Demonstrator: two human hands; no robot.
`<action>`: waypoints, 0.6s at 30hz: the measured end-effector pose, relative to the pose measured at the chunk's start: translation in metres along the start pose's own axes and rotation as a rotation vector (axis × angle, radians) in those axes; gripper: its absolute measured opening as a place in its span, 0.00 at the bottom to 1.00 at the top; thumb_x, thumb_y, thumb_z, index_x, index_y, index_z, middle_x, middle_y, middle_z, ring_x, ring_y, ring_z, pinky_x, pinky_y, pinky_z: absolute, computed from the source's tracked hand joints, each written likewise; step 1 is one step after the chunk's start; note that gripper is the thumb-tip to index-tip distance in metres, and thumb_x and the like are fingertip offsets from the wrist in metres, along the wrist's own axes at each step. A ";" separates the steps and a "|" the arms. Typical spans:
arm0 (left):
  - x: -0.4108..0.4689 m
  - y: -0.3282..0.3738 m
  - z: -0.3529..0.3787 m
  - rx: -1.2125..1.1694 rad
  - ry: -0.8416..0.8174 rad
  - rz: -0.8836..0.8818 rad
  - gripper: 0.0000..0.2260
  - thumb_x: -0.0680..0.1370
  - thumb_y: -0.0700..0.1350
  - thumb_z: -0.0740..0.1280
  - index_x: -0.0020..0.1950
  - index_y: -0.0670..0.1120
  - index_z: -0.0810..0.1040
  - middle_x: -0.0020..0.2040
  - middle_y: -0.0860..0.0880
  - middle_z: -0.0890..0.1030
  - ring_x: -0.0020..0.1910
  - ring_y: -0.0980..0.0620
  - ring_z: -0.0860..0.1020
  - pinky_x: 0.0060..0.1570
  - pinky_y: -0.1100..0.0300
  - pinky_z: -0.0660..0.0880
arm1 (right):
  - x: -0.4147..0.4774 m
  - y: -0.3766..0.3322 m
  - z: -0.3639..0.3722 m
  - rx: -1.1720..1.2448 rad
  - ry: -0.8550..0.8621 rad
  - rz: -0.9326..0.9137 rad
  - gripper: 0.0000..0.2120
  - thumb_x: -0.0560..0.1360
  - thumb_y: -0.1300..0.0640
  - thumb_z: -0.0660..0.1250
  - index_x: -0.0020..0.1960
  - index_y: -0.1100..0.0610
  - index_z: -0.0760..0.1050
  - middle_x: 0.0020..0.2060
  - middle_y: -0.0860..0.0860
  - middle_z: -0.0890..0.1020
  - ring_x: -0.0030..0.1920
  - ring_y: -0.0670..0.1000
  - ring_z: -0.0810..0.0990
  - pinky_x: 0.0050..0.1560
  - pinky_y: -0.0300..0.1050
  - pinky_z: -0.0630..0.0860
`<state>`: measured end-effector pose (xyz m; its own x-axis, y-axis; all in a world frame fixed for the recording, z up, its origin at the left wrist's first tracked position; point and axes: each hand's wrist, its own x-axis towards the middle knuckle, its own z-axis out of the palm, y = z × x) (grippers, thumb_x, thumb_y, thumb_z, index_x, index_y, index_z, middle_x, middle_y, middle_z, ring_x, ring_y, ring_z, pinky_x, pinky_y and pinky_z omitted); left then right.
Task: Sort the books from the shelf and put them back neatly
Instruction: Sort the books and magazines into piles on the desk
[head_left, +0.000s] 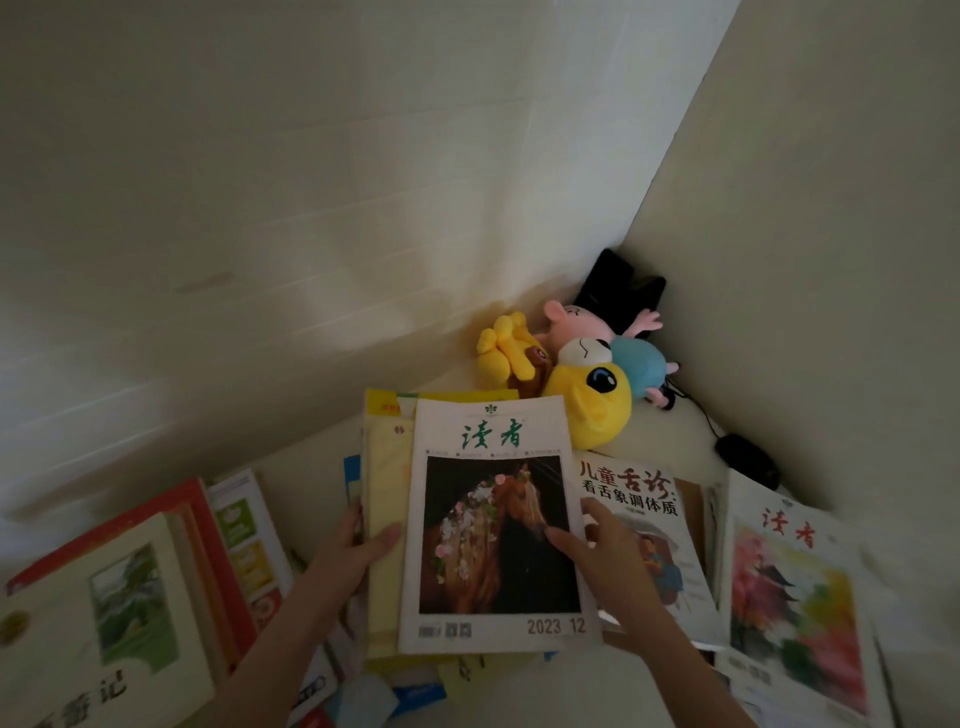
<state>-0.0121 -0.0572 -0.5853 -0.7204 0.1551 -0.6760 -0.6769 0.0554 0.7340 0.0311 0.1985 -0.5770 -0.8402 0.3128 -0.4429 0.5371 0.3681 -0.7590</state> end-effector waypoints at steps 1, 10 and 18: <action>0.003 0.000 0.006 0.035 0.003 -0.008 0.34 0.75 0.48 0.69 0.76 0.54 0.55 0.64 0.46 0.75 0.57 0.44 0.76 0.57 0.44 0.75 | 0.000 0.002 -0.004 -0.011 0.014 0.011 0.11 0.75 0.53 0.69 0.54 0.48 0.69 0.46 0.46 0.78 0.43 0.43 0.79 0.37 0.36 0.77; 0.004 0.018 0.062 0.620 0.202 0.399 0.31 0.79 0.55 0.61 0.78 0.51 0.50 0.77 0.48 0.53 0.76 0.48 0.53 0.73 0.48 0.56 | -0.009 0.015 -0.023 0.325 0.045 0.020 0.09 0.75 0.59 0.69 0.54 0.53 0.74 0.47 0.53 0.84 0.44 0.53 0.85 0.41 0.52 0.83; 0.010 0.017 0.161 0.851 0.032 0.697 0.25 0.80 0.48 0.62 0.76 0.55 0.58 0.69 0.53 0.64 0.69 0.56 0.61 0.68 0.63 0.57 | -0.029 0.053 -0.082 0.518 0.214 0.182 0.09 0.75 0.58 0.69 0.53 0.49 0.73 0.45 0.54 0.82 0.39 0.54 0.85 0.32 0.44 0.80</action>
<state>-0.0066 0.1041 -0.5695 -0.9158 0.3919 -0.0882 0.1969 0.6293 0.7518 0.0900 0.2802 -0.5653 -0.6754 0.5204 -0.5224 0.5193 -0.1673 -0.8380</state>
